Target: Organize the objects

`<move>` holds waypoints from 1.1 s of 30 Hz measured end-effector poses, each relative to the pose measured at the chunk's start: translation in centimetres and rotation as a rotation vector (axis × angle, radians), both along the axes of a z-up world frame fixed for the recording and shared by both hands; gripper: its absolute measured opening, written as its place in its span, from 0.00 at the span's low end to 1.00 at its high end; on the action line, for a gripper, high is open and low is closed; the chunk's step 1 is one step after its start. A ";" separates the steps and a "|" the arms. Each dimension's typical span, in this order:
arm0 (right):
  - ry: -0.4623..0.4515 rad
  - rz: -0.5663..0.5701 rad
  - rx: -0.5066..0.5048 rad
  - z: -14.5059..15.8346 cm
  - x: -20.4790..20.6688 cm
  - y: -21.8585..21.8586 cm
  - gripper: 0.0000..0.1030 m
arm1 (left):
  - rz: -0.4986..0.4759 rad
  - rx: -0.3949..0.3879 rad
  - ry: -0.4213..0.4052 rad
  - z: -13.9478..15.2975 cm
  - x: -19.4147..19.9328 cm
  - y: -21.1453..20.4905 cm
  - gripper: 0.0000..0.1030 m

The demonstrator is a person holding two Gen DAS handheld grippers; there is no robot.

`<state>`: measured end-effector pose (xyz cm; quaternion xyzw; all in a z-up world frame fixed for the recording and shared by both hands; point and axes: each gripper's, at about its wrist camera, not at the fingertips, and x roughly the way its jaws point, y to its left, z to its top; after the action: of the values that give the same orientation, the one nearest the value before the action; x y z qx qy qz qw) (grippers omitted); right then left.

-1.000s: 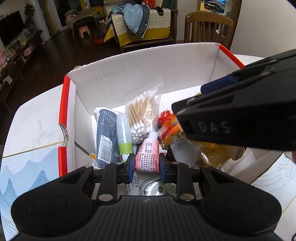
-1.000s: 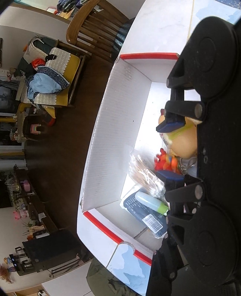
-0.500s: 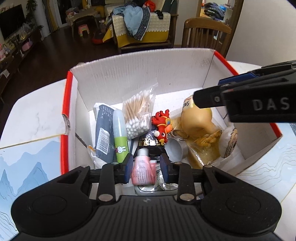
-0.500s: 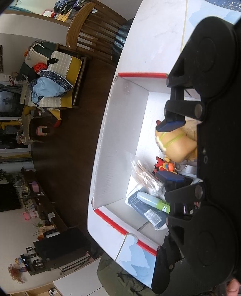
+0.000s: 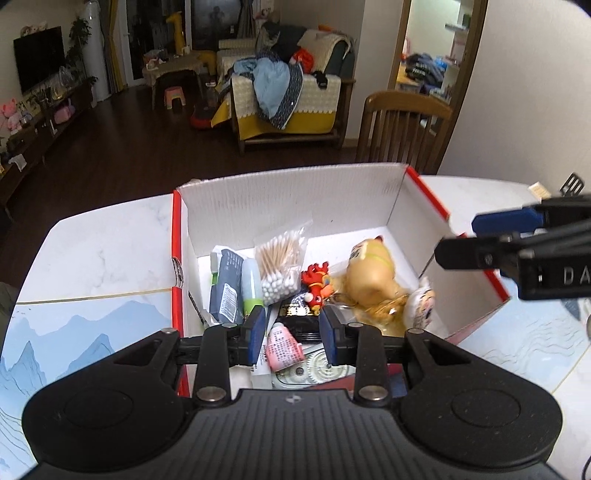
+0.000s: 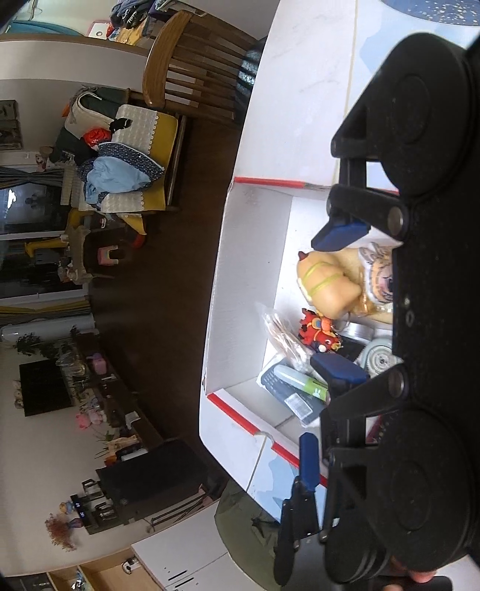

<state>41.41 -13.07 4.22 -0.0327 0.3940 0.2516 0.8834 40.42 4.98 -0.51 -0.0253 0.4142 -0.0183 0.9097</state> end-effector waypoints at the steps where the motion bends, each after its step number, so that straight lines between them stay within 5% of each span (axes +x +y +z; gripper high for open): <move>1: -0.005 0.002 0.004 0.2 -0.3 -0.2 0.59 | -0.002 -0.006 -0.010 0.2 -0.3 0.0 0.29; 16: -0.103 0.025 0.059 1.4 -6.1 -2.4 0.72 | -0.001 -0.068 -0.102 2.9 -5.2 -0.1 0.30; 18: -0.104 0.028 0.072 1.5 -6.7 -2.5 0.73 | 0.008 -0.068 -0.106 2.9 -5.7 -0.2 0.36; 20: -0.112 0.027 0.077 1.5 -7.3 -2.6 0.77 | 0.018 -0.077 -0.120 3.1 -6.4 -0.1 0.68; 33: -0.171 0.010 0.101 1.4 -10.8 -3.4 1.00 | 0.068 -0.027 -0.159 3.3 -9.2 -0.7 0.80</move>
<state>30.57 -16.44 5.58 -0.0113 0.3038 0.2717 0.9131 31.23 4.27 2.77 -0.0502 0.3392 0.0050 0.9394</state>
